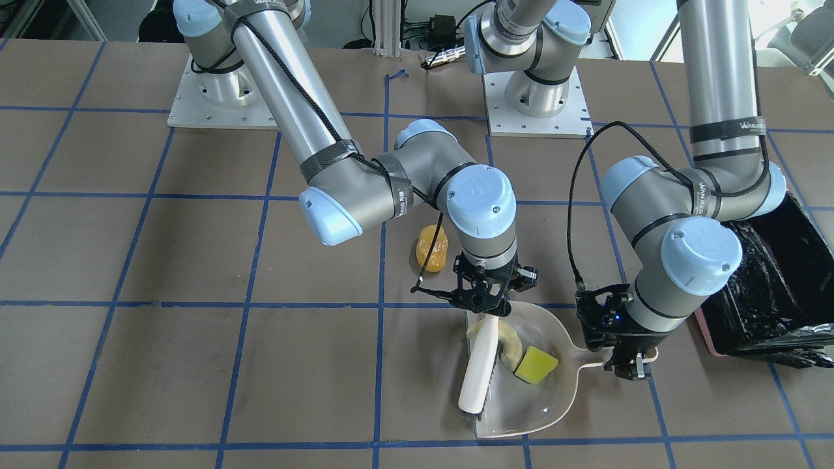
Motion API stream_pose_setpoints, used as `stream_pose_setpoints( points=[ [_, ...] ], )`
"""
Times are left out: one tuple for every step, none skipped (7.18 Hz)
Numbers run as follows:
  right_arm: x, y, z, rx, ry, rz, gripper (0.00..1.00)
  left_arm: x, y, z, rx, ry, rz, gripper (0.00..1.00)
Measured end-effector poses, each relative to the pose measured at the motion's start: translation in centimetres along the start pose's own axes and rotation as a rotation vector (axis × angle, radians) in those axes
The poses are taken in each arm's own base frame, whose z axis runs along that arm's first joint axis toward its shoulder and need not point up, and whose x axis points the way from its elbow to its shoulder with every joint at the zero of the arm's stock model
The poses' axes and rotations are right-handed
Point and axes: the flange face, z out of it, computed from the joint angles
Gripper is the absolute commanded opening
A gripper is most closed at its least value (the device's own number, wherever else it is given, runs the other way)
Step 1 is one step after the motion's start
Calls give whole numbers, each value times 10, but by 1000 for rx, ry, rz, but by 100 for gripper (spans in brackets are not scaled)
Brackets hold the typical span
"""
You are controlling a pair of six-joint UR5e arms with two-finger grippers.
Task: Sweep and dump trash into bin
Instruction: 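Sweep the sponge and curved piece into the dustpan with the brush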
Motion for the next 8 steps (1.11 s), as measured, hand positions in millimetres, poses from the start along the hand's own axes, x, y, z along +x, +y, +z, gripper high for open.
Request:
stream_pose_setpoints(
  points=[
    [-4, 4, -8, -8, -5, 7, 14, 0, 0, -1, 0, -1, 1, 0],
    [0, 2, -23, -14, 11, -13, 14, 1, 0, -3, 0, -4, 7, 0],
    [12, -3, -42, -19, 43, -38, 13, 4, 2, -9, -2, -8, 15, 0],
    [30, -9, -66, -26, 85, -54, 13, 14, 4, -16, -2, -7, 27, 0],
    [50, -4, -87, -33, 126, -72, 13, 30, 7, -23, -1, -2, 38, 0],
    [75, 11, -103, -37, 167, -78, 13, 52, 12, -29, -1, 6, 49, 0],
    [105, 34, -111, -40, 208, -82, 13, 79, 12, -34, 2, 19, 63, 0],
    [140, 62, -112, -42, 258, -95, 12, 109, 8, -39, 4, 29, 70, 0]
  ],
)
